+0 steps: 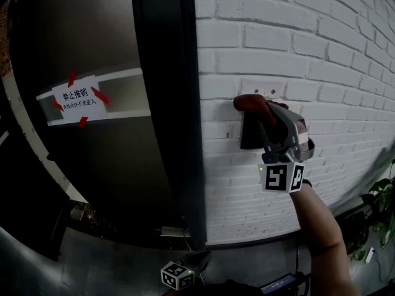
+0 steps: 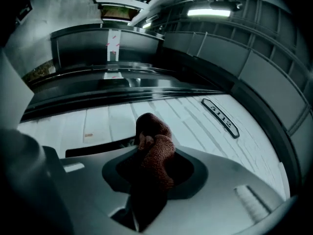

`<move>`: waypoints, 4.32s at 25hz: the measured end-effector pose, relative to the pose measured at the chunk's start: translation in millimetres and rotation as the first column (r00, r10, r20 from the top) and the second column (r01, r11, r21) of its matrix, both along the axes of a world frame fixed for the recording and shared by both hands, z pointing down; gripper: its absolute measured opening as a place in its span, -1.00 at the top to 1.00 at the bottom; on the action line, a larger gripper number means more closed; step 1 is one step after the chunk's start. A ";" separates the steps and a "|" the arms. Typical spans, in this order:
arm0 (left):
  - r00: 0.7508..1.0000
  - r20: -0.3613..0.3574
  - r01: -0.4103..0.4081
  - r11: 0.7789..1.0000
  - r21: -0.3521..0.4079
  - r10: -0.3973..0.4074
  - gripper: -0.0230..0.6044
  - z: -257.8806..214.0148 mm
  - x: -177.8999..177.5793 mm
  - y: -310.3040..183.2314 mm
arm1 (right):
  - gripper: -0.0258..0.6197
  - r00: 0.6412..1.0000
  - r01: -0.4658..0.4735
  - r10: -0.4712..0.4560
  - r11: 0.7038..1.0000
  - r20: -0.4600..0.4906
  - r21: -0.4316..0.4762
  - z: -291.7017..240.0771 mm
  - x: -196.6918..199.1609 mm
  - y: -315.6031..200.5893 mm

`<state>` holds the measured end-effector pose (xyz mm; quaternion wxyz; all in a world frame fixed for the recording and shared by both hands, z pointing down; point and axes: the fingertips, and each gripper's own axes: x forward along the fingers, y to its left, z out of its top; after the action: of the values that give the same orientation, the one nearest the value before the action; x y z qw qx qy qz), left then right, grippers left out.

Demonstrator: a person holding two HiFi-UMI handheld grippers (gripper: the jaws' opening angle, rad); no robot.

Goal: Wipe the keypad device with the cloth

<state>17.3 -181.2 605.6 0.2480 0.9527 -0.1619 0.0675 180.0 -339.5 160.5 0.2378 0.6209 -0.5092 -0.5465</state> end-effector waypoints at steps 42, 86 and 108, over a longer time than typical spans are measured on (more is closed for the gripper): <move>0.999 0.041 -0.024 1.000 0.015 0.023 0.91 13.7 16.2 -14.0 | 0.58 0.976 0.164 -0.204 0.925 -0.082 -0.343 122.7 4.7 2.1; 0.997 0.004 -0.082 0.997 0.009 0.082 0.91 13.3 11.8 -7.8 | 0.57 0.829 0.291 0.038 0.823 0.558 -0.488 169.7 -10.0 -12.9; 0.987 -0.041 -0.159 0.985 -0.061 0.157 0.91 27.1 -21.1 27.1 | 0.56 0.427 0.543 -0.058 0.814 0.902 -0.205 72.2 -43.3 -14.0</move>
<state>-3.7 -154.1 632.7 0.2750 0.9552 -0.0792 0.0750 136.8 -353.5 232.7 -0.0146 0.6248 -0.7789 -0.0516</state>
